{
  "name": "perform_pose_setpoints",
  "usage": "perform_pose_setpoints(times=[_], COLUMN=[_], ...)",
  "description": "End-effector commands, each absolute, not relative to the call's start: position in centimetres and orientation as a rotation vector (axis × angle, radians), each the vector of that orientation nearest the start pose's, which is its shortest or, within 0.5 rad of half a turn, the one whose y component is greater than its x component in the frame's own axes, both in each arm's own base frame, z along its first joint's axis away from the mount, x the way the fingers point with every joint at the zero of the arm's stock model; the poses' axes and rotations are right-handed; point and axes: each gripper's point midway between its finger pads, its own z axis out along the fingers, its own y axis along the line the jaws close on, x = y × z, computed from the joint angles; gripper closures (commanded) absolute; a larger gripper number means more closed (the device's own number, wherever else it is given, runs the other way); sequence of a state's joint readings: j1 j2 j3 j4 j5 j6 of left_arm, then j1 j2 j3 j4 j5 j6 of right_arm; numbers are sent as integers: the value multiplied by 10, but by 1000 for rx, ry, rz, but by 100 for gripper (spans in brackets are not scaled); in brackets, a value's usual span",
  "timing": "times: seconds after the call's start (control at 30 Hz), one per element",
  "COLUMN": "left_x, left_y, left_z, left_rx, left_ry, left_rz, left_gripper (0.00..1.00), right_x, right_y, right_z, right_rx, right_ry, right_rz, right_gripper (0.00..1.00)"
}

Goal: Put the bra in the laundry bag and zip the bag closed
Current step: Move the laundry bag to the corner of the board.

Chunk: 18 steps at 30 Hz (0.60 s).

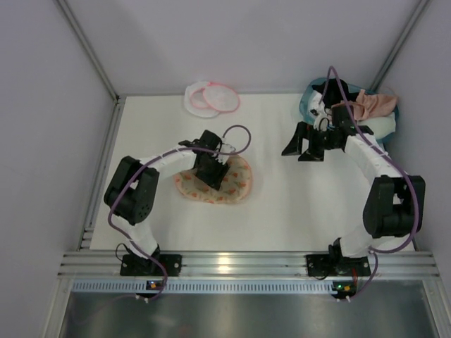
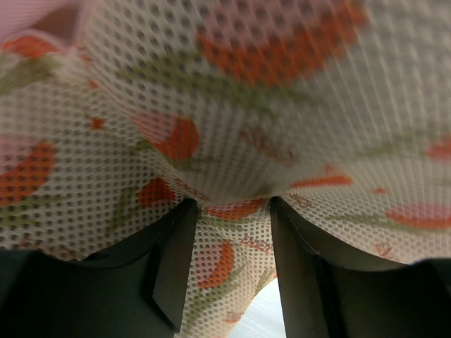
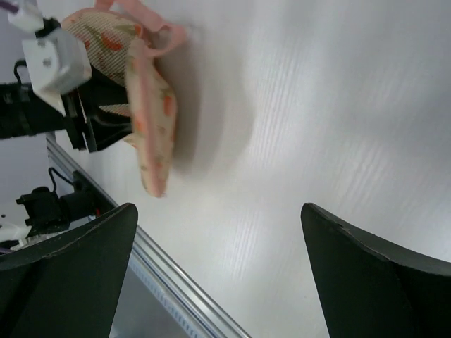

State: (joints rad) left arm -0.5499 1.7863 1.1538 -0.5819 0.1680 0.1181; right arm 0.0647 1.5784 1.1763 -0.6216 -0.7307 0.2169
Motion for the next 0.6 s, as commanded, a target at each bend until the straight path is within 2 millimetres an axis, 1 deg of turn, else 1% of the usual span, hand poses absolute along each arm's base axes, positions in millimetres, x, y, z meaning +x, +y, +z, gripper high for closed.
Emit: perform_pose_setpoints(times=[0.0, 0.03, 0.07, 0.1, 0.13, 0.17, 0.2, 0.23, 0.27, 0.3, 0.33, 0.37, 0.4, 0.43, 0.47, 0.5, 0.53, 0.57], left_x=[339, 347, 361, 374, 382, 393, 407, 415, 423, 437, 444, 447, 460, 468, 484, 488, 497, 506], left_y=[-152, -140, -110, -98, -84, -58, -46, -36, -19, -12, -2, 6, 12, 17, 17, 31, 44, 49], left_z=[17, 15, 15, 20, 19, 21, 29, 27, 28, 26, 24, 22, 15, 13, 21, 5, 3, 1], left_rx=[633, 586, 476, 424, 381, 323, 314, 331, 428, 499, 630, 687, 735, 775, 788, 771, 757, 758], left_ry=[2710, 2721, 2736, 2722, 2725, 2720, 2691, 2687, 2664, 2649, 2632, 2641, 2641, 2633, 2606, 2637, 2635, 2626], left_rz=[-229, -203, -154, -144, -129, -99, -83, -70, -45, -21, 40, 86, 120, 141, 149, 121, 139, 150], left_gripper=[48, 47, 47, 46, 46, 46, 45, 43, 41, 40, 38, 38, 38, 38, 38, 38, 39, 39], right_x=[316, 314, 311, 308, 310, 311, 310, 310, 311, 310, 311, 311, 311, 311, 311, 311, 310, 310], right_y=[123, 120, 120, 120, 111, 111, 111, 111, 111, 112, 112, 112, 112, 112, 111, 110, 111, 110], right_z=[153, 152, 154, 151, 152, 152, 151, 151, 150, 150, 148, 147, 147, 146, 146, 145, 144, 144], right_rx=[-93, -91, -93, -87, -39, -32, -25, -19, -20, -16, -9, -9, -8, -10, -10, -8, -11, -8], right_ry=[2522, 2524, 2519, 2527, 2516, 2509, 2506, 2507, 2502, 2503, 2508, 2510, 2512, 2515, 2519, 2522, 2523, 2525], right_rz=[965, 960, 956, 967, 962, 965, 973, 979, 980, 986, 991, 991, 990, 987, 984, 981, 983, 981], right_gripper=[1, 1, 1, 1, 1, 0, 1, 0, 1, 1, 1, 1, 1, 1, 1, 1, 1, 1])
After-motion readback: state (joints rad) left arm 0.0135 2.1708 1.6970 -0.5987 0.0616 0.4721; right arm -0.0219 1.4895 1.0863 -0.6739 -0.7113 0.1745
